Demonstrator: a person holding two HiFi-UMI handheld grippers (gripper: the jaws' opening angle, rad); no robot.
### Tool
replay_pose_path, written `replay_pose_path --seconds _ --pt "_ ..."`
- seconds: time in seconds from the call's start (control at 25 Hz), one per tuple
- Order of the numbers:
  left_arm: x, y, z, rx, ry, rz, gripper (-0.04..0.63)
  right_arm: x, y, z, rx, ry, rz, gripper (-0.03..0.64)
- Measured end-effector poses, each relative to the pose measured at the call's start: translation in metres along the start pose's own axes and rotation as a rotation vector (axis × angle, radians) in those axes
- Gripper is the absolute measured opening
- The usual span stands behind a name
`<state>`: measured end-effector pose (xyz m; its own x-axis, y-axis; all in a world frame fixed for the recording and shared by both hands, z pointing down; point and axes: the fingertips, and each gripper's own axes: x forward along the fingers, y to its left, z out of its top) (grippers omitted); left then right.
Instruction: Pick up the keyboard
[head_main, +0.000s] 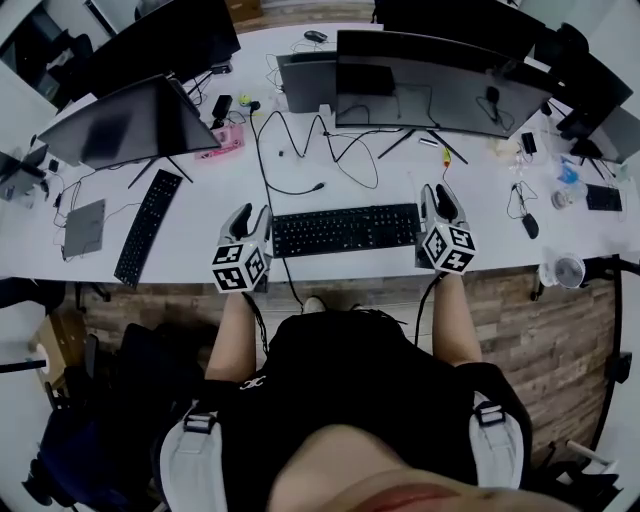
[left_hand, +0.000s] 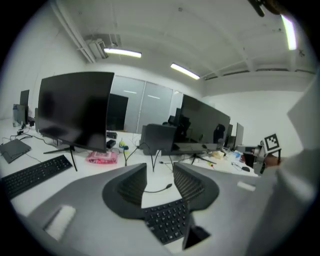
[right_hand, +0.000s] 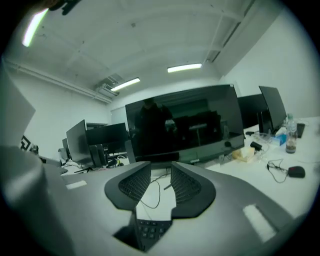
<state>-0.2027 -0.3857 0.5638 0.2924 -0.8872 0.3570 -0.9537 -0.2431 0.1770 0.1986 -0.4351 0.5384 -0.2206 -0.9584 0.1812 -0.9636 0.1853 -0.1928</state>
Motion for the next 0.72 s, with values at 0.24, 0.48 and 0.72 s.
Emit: replay_pose_path --seconds 0.24,0.48,0.72 --pt "0.026 0.016 -0.114 -0.132 0.284 -0.036 0.176 0.012 -0.06 -0.104 0.101 0.283 -0.113 0.118" --pt "0.028 0.025 -0.192 -0.356 0.436 -0.06 0.181 0.002 -0.082 -0.183 0.163 0.496 -0.125 0.12" --pt "0.032 0.023 -0.215 -0.361 0.499 -0.085 0.183 0.002 -0.076 -0.216 0.245 0.577 -0.067 0.121"
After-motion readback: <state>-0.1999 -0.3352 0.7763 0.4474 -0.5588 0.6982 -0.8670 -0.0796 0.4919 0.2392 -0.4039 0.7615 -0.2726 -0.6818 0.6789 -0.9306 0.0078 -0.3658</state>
